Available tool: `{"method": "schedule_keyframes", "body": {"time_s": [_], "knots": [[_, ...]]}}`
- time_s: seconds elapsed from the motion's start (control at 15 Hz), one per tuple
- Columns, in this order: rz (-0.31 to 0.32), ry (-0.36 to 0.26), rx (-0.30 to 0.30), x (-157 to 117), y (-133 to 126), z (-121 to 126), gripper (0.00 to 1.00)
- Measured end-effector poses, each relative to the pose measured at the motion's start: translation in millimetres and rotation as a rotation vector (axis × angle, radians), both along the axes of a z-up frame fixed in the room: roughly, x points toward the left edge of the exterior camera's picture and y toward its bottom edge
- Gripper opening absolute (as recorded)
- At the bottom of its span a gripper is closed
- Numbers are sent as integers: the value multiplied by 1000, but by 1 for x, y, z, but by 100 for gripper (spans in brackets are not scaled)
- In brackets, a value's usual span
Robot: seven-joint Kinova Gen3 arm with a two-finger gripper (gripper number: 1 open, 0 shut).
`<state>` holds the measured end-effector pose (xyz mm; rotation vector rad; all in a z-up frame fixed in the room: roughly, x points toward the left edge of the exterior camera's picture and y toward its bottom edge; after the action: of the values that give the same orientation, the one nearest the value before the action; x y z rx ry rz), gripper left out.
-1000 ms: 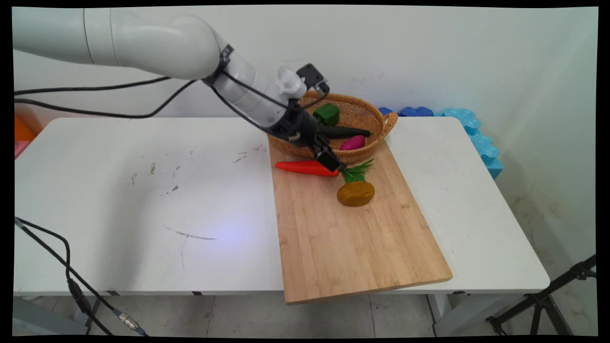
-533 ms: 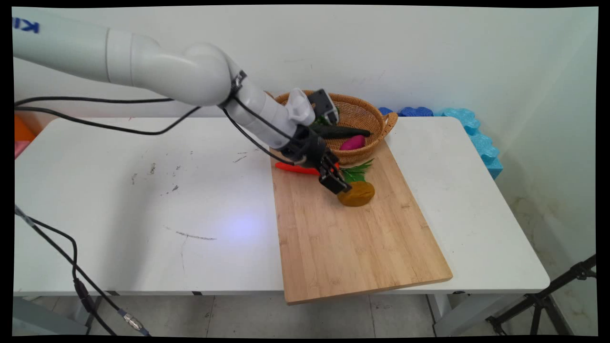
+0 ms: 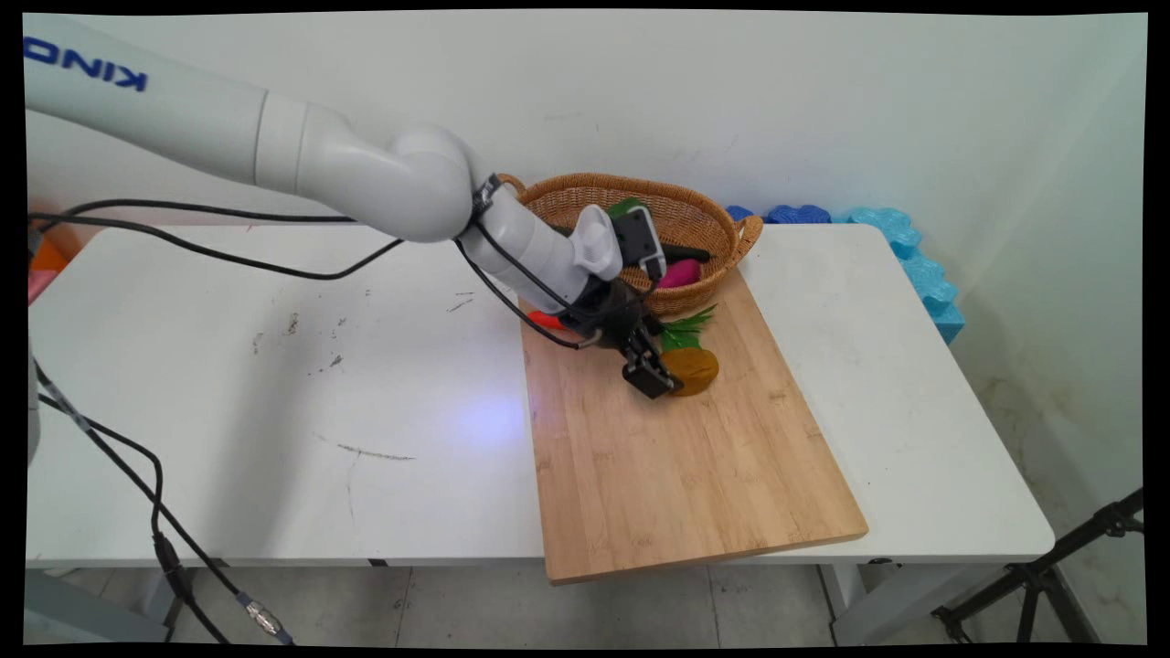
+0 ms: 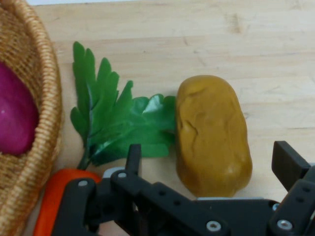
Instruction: Pick up the potato from the cutting board
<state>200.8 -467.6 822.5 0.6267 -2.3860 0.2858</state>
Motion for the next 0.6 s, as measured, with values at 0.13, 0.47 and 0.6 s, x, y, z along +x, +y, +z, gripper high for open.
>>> {"method": "schedule_keyframes", "body": {"time_s": [0.13,0.47,0.6], "knots": [[-16,-8,-10,-3,-1,-7,100],[-37,-20,-28,-9,-5,-19,0],[-43,-23,-31,-10,-5,-22,0]]}}
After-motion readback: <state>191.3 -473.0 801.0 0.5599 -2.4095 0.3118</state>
